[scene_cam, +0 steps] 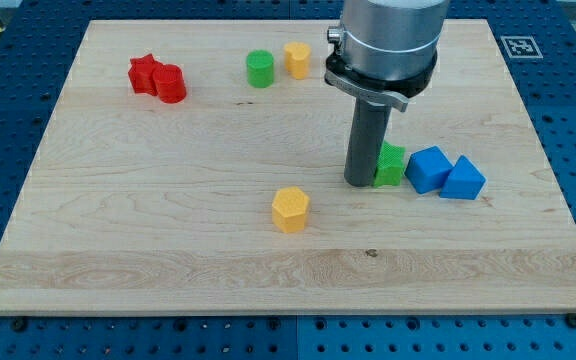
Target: Push green circle a bit down
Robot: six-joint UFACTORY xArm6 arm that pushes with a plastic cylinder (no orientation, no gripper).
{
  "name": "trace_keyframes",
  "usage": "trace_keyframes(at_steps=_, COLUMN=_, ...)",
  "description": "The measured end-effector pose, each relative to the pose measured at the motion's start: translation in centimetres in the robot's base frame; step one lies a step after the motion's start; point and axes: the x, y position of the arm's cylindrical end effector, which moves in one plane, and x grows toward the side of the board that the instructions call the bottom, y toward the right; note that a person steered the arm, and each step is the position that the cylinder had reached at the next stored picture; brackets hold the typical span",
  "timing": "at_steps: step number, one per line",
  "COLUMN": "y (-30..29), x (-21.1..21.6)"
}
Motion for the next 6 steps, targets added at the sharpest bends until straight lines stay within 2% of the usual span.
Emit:
trace_keyframes(at_steps=2, y=2.1, x=0.0)
trace_keyframes(at_steps=4, y=-4.2, x=-0.1)
trace_keyframes(at_steps=6, y=-9.2, x=-6.8)
